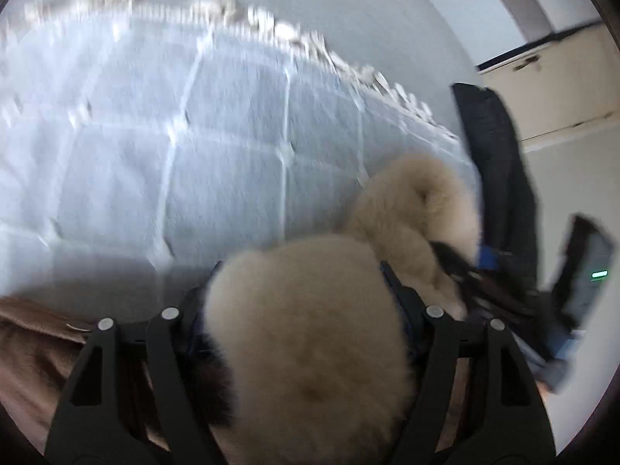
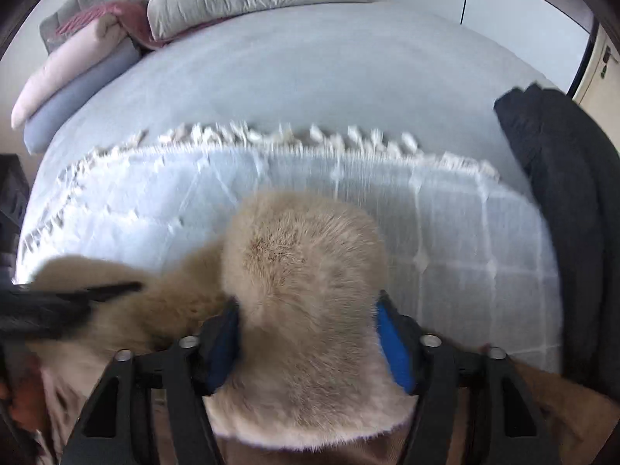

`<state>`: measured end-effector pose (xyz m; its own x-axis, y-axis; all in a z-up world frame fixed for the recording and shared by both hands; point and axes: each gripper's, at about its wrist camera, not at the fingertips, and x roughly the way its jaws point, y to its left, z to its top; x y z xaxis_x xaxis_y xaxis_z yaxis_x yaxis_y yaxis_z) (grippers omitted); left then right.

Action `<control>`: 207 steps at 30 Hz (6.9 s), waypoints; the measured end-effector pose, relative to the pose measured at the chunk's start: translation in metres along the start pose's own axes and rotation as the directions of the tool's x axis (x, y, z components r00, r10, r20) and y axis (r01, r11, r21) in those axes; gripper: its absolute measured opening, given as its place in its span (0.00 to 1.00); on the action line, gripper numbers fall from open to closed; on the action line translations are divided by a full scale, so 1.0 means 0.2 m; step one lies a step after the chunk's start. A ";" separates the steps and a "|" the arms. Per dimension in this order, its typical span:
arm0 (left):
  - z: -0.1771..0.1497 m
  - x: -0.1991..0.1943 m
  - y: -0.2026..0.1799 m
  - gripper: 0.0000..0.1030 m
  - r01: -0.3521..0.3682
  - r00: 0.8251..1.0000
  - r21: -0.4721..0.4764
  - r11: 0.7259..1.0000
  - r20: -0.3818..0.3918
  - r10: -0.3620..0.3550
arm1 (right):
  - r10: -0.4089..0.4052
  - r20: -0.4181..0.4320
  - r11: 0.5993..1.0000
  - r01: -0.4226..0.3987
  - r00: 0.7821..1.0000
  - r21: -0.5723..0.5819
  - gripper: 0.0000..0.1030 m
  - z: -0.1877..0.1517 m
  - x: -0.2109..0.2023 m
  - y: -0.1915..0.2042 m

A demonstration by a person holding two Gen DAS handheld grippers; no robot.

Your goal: Fold large clothes

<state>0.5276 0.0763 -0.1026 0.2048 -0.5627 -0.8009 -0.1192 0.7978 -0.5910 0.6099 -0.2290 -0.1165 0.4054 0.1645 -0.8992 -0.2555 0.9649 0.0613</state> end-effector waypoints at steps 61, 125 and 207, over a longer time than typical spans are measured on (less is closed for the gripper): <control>-1.49 -0.79 0.17 0.85 -0.261 0.885 0.226 0.939 0.444 0.139 | -0.137 0.260 0.926 0.031 0.956 0.375 0.75 -1.43 -1.19 -0.46; -1.23 -0.18 -0.11 0.55 -0.344 0.916 0.557 0.756 0.376 0.140 | 0.095 0.186 0.965 -0.136 0.978 0.226 0.76 -1.67 -0.91 -0.05; -1.19 -0.79 0.60 0.83 -0.222 0.839 -0.006 0.975 0.507 0.194 | 0.151 0.137 0.929 -0.188 0.979 0.318 0.63 -1.18 -0.68 -0.10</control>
<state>0.2505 0.2089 -0.0695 0.6417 -0.2073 -0.7384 -0.1679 0.9014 -0.3990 0.3529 -0.3189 -0.0976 0.4786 0.3350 -0.8116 -0.0347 0.9309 0.3637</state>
